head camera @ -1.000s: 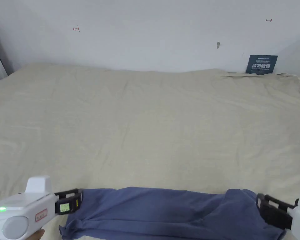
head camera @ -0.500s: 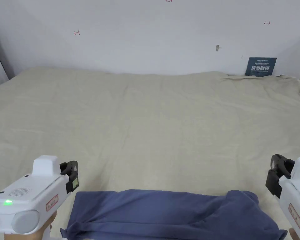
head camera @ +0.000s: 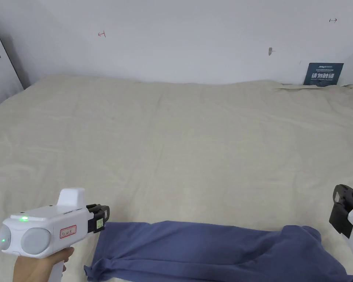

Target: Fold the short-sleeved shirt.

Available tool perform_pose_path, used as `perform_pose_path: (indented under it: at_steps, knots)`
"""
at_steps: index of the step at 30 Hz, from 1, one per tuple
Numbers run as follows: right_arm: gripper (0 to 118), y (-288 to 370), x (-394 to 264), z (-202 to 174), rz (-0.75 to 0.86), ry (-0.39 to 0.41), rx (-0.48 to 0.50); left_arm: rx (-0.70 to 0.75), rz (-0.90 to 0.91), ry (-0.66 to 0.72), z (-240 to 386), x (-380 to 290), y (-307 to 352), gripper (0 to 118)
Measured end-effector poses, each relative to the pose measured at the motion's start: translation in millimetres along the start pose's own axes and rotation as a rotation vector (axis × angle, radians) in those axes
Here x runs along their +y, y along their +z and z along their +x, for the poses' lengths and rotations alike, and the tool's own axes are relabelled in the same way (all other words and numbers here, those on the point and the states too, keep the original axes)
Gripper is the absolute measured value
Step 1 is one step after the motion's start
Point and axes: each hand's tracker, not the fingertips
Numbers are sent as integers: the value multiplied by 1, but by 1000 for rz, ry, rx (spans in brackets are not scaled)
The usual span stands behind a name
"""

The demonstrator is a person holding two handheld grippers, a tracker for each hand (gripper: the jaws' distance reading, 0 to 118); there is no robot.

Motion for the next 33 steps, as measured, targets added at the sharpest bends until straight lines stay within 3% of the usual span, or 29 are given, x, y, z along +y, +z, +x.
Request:
perform_pose_path:
  at_steps: [4,7,9,10,11,12,13,16,19,23,27,28,29,31,33]
  knots:
    - [0,-7,-1,1,-15,4,-1,-55,-121,69,-27,-3,-19,0]
    - [0,-10,-3,1,-24,3,0,-74,-207,99,-43,-9,-33,7]
    - [0,-13,-3,1,-29,4,-2,-91,-255,140,-54,-13,-43,25]
    - [0,-14,-3,1,-33,6,-4,-83,-256,145,-59,-14,-48,42]
    - [0,-14,-5,0,-36,3,-4,-83,-264,154,-63,-15,-53,70]
    - [0,-15,-5,1,-40,-1,-3,-72,-269,159,-66,-17,-58,86]
    - [0,-17,-5,1,-45,-6,-2,-61,-278,168,-67,-20,-61,86]
    - [0,-18,-6,1,-54,2,-10,-79,-310,197,-74,-24,-72,101]
    - [0,-20,-7,2,-61,1,-15,-84,-322,210,-79,-27,-81,100]
    - [0,-22,-8,3,-71,-1,-24,-104,-326,206,-77,-30,-87,80]
    - [0,-22,-9,6,-76,-5,-29,-81,-334,168,-72,-33,-91,72]
    - [0,-22,-10,7,-76,-7,-30,-65,-330,150,-71,-32,-90,64]
    - [0,-22,-10,8,-78,-8,-31,-49,-328,128,-70,-32,-88,46]
    - [0,-21,-11,9,-80,-11,-29,-35,-321,90,-69,-32,-86,21]
    - [0,-21,-11,10,-81,-14,-30,-53,-319,96,-67,-32,-85,11]
